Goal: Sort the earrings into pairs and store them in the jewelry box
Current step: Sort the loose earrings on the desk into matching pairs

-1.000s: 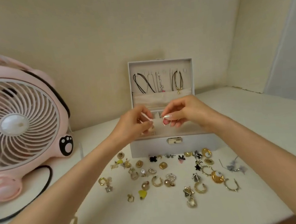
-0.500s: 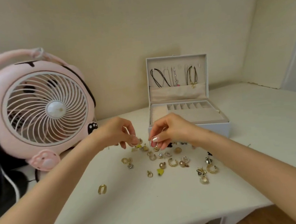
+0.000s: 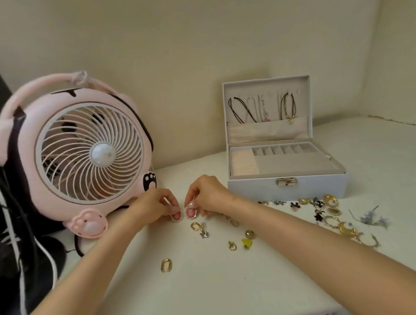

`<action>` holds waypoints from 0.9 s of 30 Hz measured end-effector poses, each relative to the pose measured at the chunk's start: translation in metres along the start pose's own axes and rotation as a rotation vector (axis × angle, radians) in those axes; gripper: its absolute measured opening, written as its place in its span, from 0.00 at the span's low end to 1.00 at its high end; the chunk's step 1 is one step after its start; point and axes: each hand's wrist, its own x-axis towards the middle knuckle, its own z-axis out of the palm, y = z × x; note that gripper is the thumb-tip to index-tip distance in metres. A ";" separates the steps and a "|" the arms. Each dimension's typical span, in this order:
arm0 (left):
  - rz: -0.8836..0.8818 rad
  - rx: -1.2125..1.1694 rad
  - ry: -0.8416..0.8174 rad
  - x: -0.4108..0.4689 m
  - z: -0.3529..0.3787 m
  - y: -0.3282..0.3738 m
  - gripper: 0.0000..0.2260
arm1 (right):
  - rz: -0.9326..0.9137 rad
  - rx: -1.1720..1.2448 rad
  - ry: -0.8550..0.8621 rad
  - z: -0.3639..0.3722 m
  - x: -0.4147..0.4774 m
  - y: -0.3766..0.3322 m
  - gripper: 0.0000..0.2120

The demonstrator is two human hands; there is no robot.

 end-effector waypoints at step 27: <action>-0.067 0.588 -0.291 -0.040 -0.017 0.054 0.16 | -0.393 -0.904 -0.175 -0.034 -0.047 0.028 0.24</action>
